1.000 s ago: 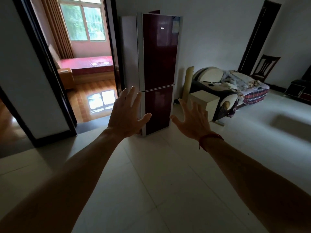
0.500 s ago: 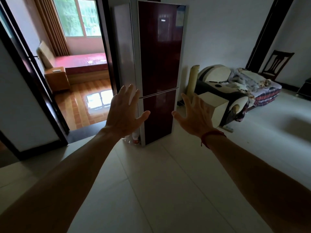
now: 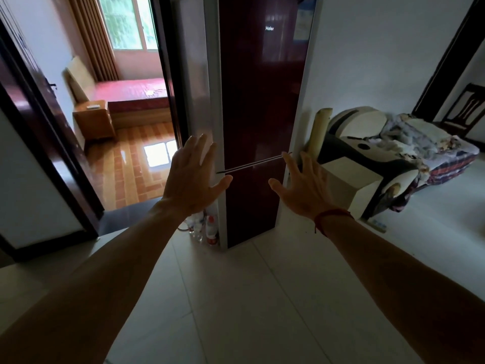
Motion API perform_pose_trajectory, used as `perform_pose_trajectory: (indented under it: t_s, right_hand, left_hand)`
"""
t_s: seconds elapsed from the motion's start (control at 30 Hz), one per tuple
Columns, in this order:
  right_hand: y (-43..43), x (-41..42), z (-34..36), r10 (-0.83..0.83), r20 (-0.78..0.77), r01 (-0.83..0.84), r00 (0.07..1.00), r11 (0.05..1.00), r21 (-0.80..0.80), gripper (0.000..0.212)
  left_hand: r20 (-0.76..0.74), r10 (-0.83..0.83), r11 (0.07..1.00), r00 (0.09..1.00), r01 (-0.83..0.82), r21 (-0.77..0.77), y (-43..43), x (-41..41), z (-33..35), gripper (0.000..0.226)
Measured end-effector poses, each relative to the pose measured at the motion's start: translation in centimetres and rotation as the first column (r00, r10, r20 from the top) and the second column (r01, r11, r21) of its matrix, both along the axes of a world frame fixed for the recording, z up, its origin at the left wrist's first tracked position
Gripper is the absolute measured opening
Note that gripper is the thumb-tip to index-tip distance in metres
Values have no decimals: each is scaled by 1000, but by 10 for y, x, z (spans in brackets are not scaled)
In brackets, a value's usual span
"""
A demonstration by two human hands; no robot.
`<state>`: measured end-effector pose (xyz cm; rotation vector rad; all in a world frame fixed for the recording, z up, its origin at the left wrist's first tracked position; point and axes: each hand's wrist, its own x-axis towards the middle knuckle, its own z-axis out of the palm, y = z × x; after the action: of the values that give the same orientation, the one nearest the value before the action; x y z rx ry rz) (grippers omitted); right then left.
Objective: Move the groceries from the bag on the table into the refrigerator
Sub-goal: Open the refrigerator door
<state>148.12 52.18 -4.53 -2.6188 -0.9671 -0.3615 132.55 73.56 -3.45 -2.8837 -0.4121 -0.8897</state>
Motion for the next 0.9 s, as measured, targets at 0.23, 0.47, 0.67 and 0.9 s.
perform_pose_trajectory:
  t_s: [0.23, 0.47, 0.67, 0.9]
  right_hand:
    - [68, 85, -9, 26, 27, -25, 999, 998, -53, 77]
    - [164, 176, 1, 4, 69, 1, 998, 998, -60, 77]
    - [235, 257, 26, -21, 89, 25, 996, 999, -38, 77]
    - [288, 312, 44, -50, 88, 45, 995, 998, 54, 80]
  left_hand:
    - [-10, -16, 1000, 1000, 16, -24, 72, 82, -11, 89]
    - [-7, -43, 996, 999, 43, -79, 172, 180, -14, 88]
    - [-7, -24, 996, 1000, 24, -90, 255, 258, -5, 89]
    - [8, -53, 995, 999, 54, -81, 288, 330, 16, 89]
